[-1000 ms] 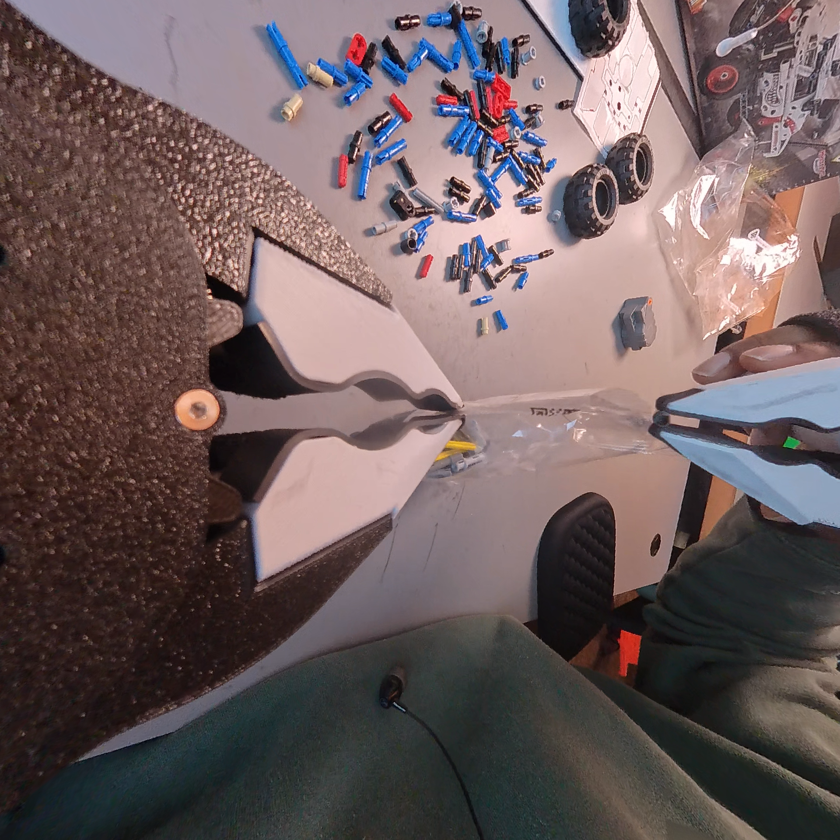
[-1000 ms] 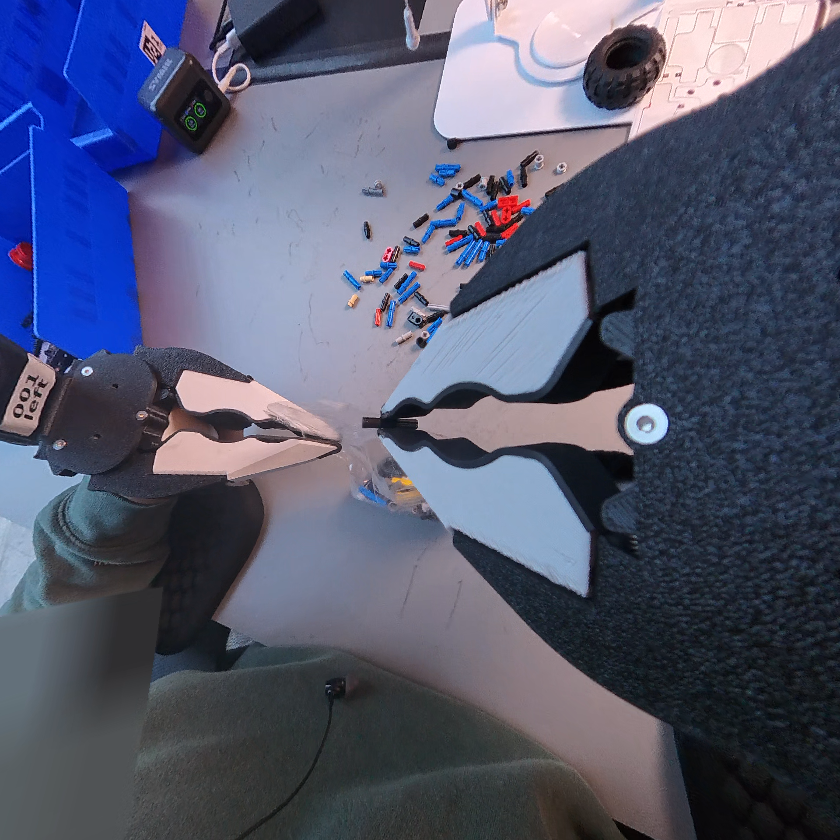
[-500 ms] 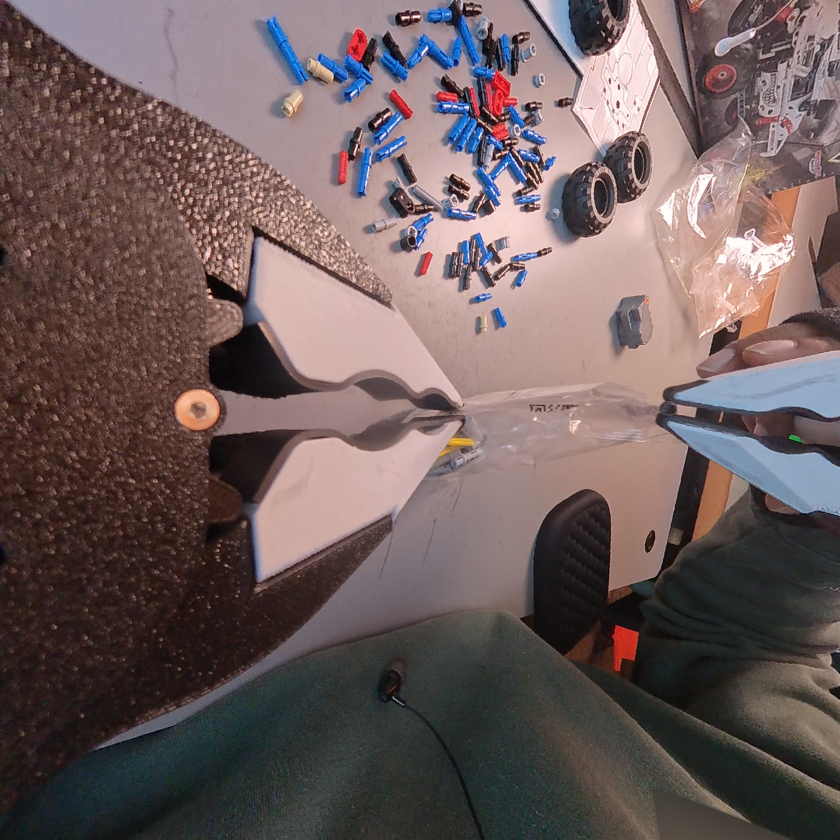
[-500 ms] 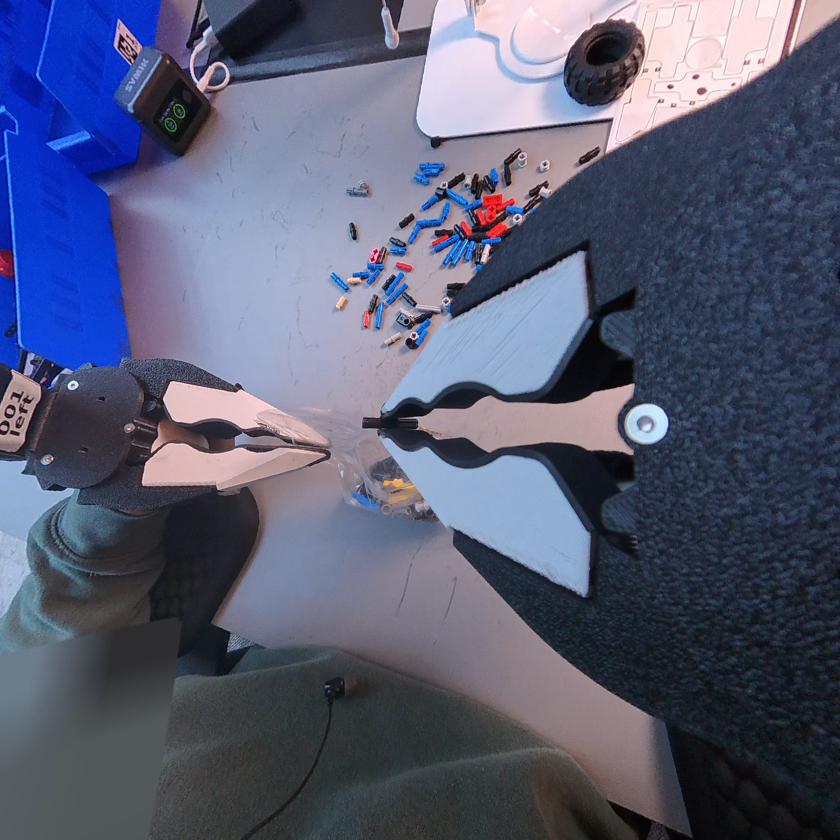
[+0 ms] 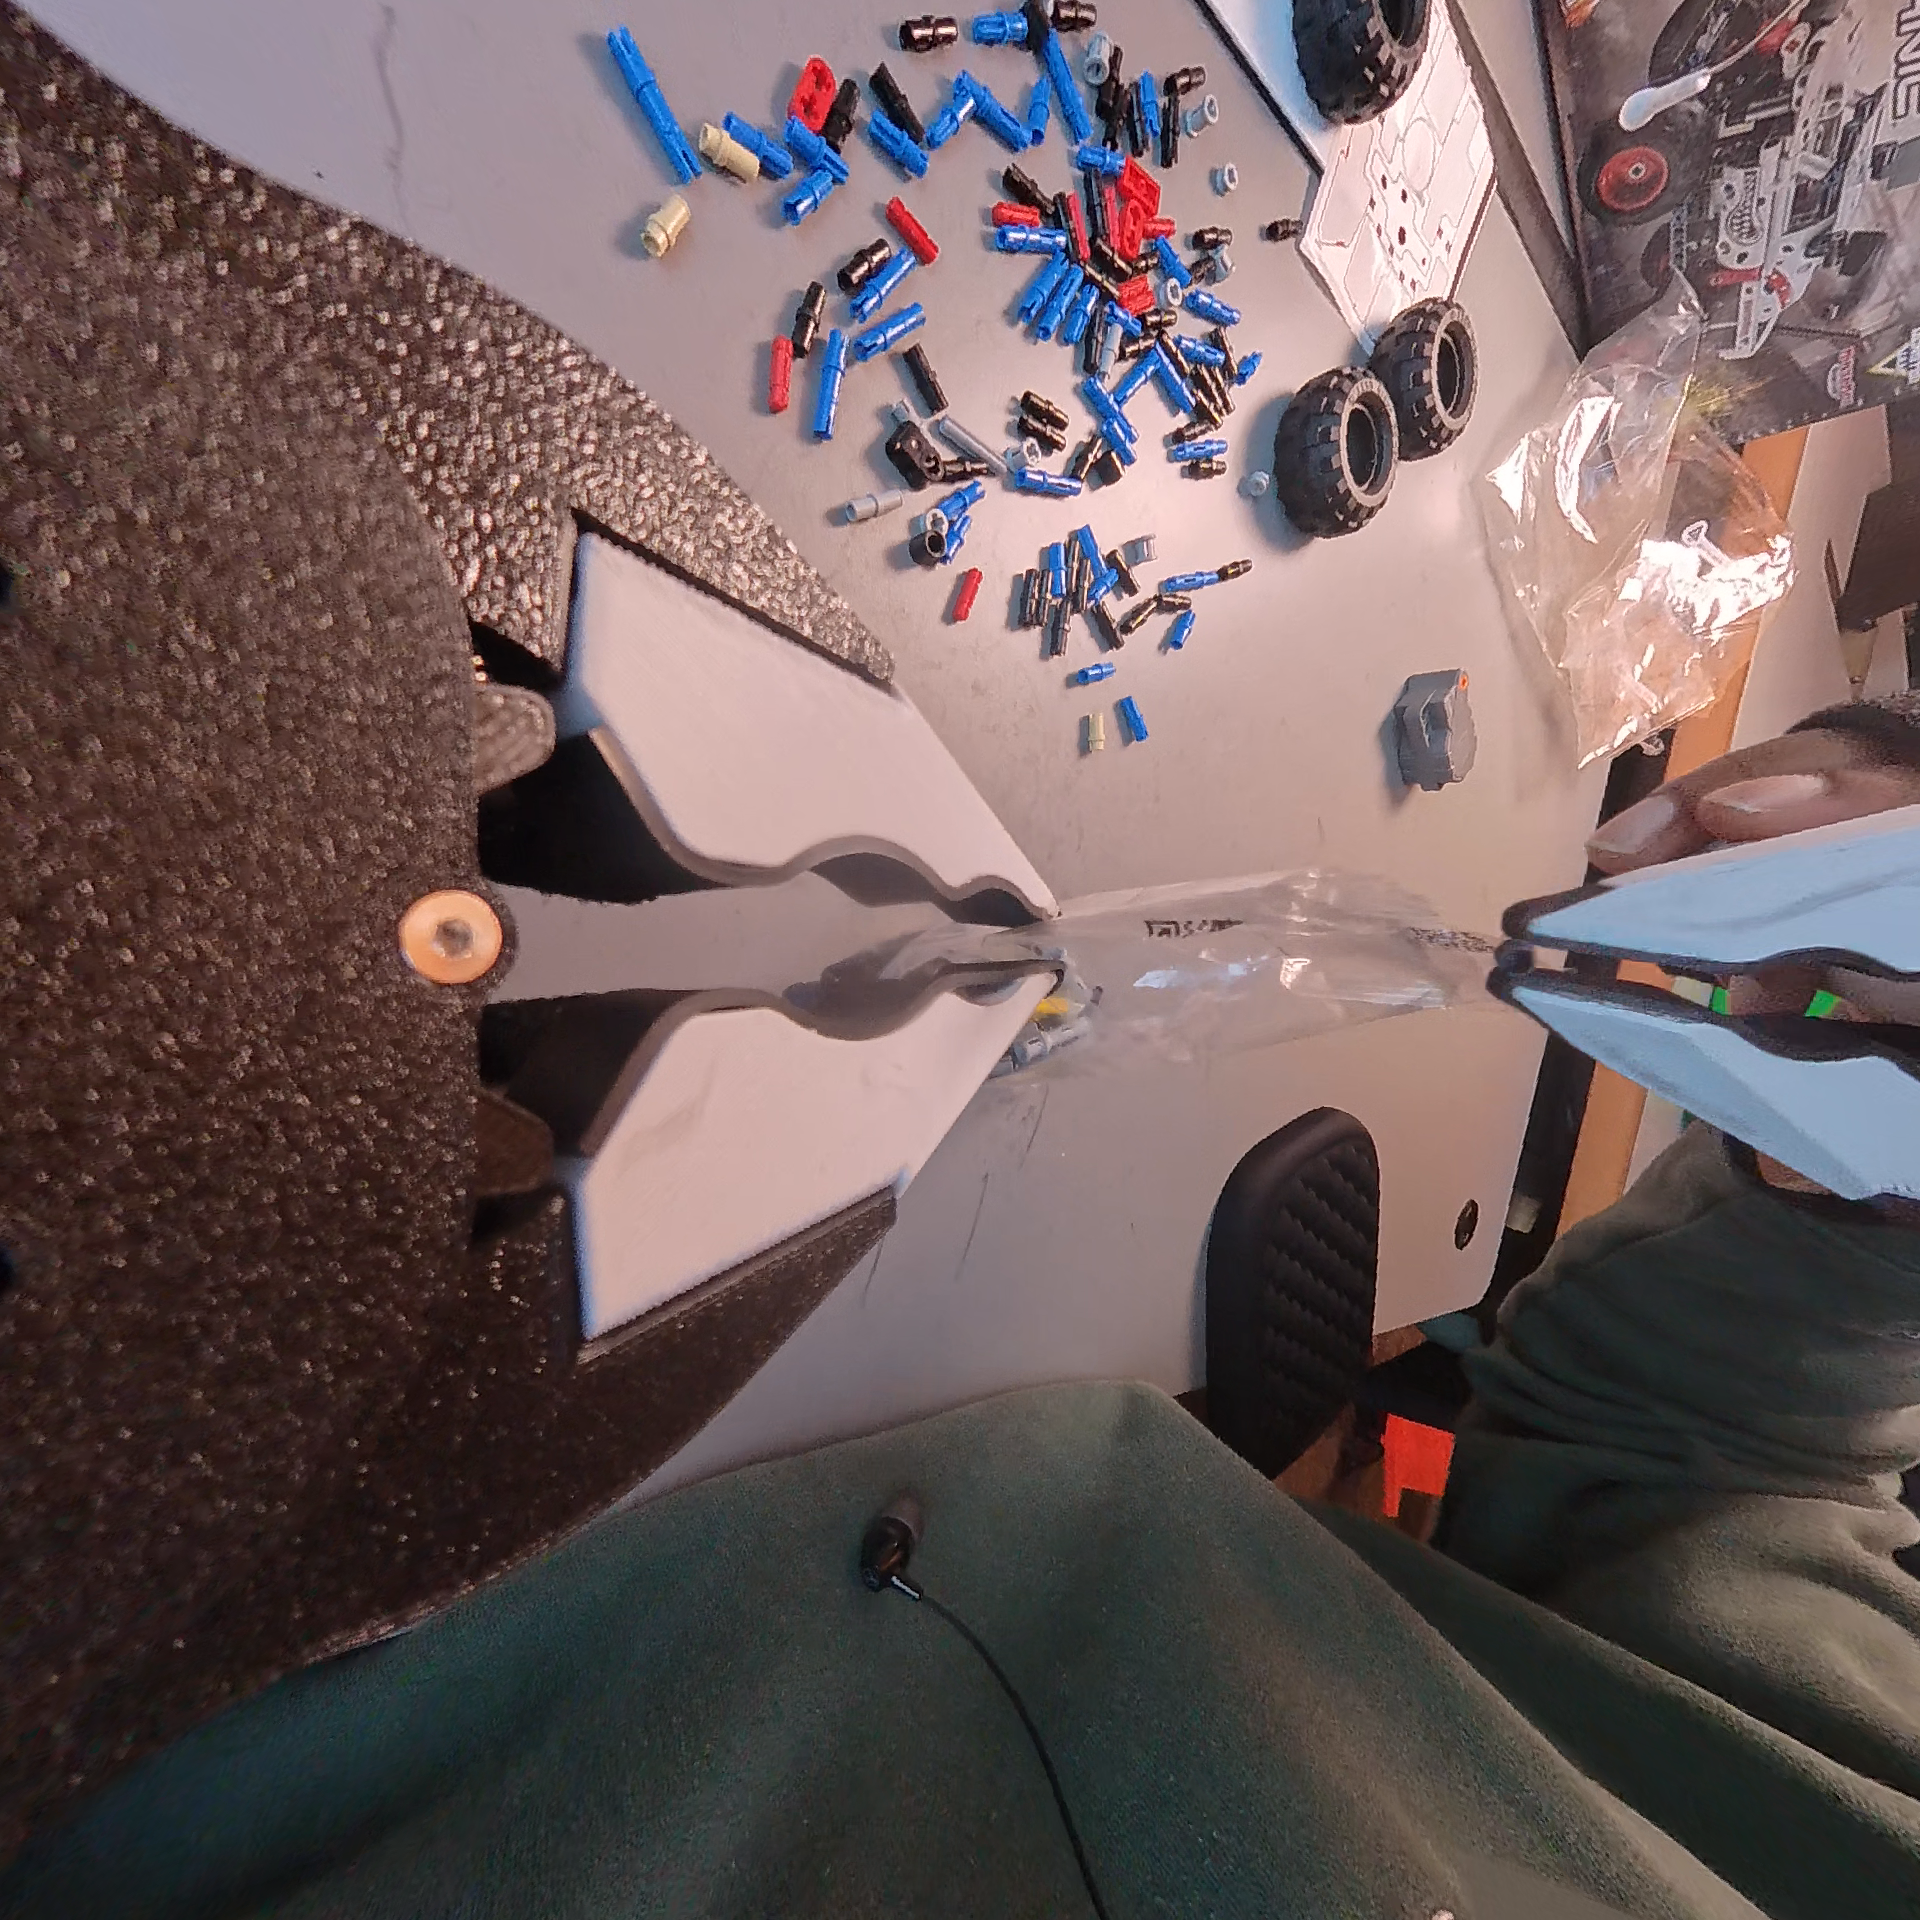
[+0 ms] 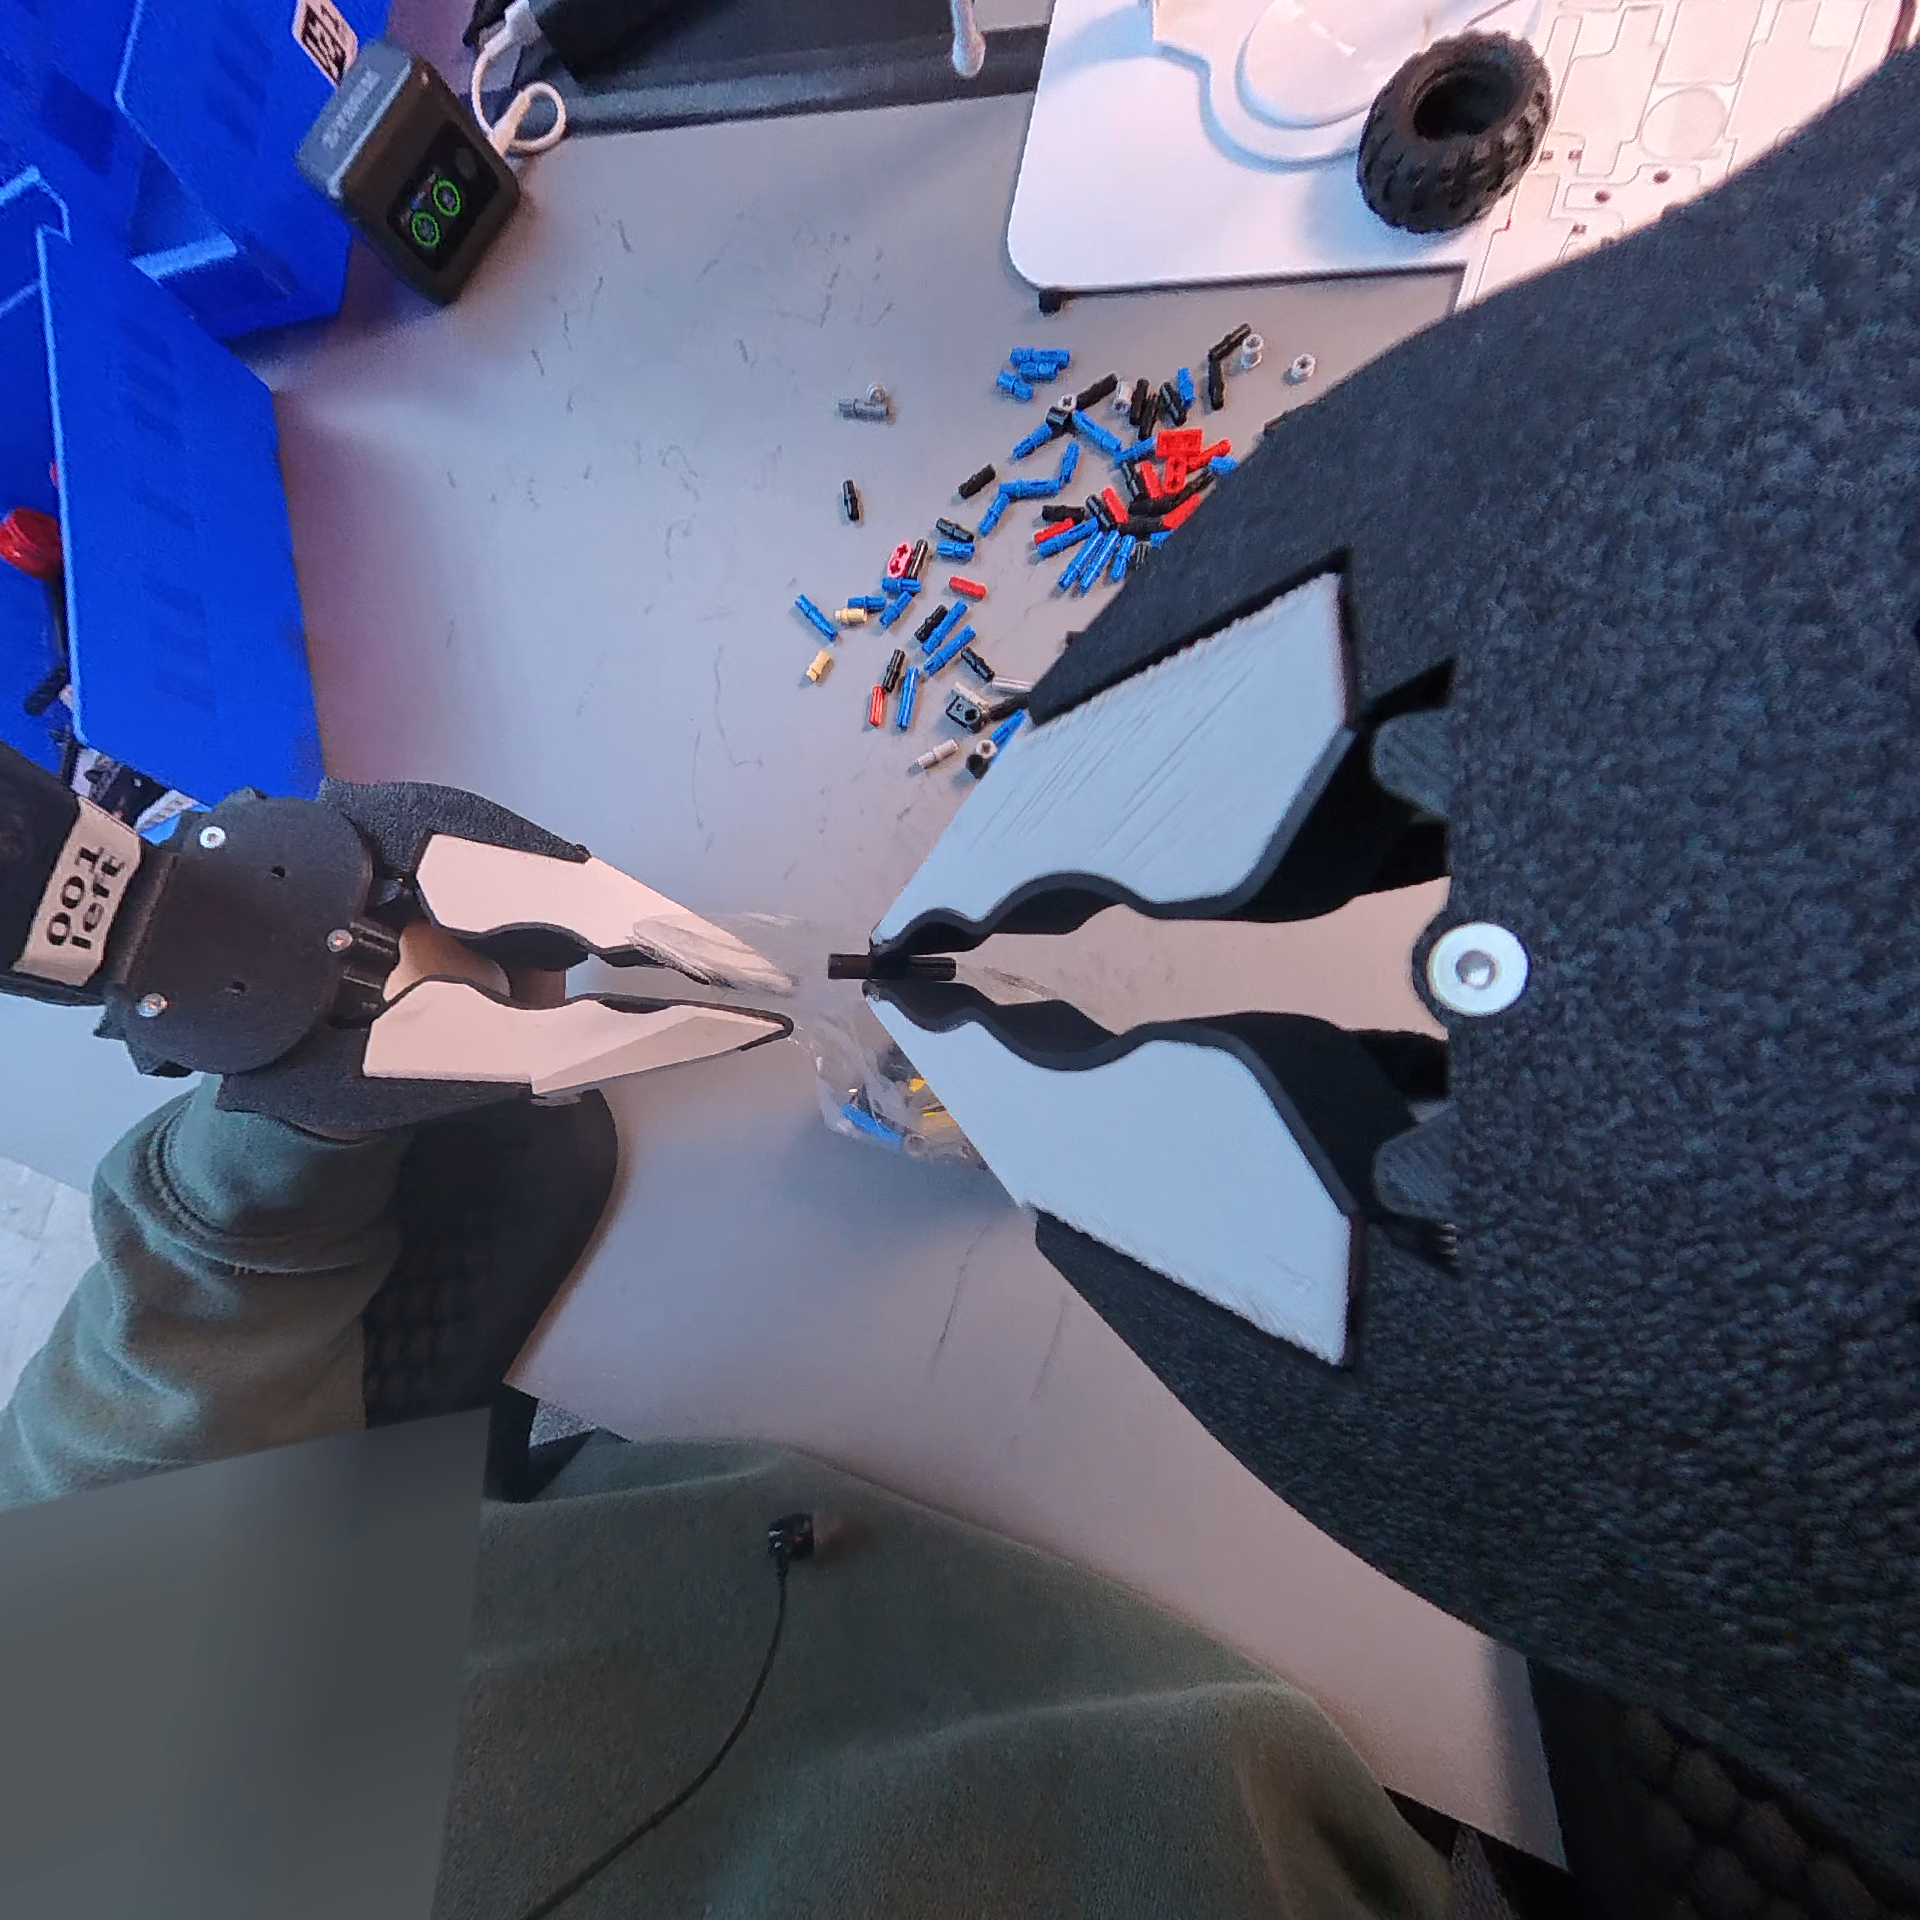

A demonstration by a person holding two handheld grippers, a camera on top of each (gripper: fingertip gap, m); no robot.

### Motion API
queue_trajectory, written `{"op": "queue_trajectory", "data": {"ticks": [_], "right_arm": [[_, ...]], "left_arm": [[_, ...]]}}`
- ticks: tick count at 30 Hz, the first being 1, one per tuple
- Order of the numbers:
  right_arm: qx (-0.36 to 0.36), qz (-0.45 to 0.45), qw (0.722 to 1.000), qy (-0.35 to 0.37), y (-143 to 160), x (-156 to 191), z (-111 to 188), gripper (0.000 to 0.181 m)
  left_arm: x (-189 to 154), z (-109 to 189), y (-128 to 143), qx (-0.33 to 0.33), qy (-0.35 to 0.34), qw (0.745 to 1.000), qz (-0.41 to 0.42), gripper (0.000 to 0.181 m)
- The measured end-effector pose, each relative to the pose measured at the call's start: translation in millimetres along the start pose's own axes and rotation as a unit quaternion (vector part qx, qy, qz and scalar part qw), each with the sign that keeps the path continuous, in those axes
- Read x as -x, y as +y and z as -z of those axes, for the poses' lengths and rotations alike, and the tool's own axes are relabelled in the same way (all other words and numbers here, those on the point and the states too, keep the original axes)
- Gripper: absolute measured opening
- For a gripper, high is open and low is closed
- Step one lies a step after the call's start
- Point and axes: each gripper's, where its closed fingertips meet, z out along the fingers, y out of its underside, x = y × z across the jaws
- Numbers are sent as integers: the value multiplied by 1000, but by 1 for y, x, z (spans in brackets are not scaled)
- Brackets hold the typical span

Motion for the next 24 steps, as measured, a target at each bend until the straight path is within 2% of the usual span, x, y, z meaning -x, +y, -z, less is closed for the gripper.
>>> {"op": "queue_trajectory", "data": {"ticks": [24], "right_arm": [[39, -3, 999, -14, 0, -1, -9, 6]], "left_arm": [[-6, 1, -3, -4, 7, 1000, -9, 9]]}}
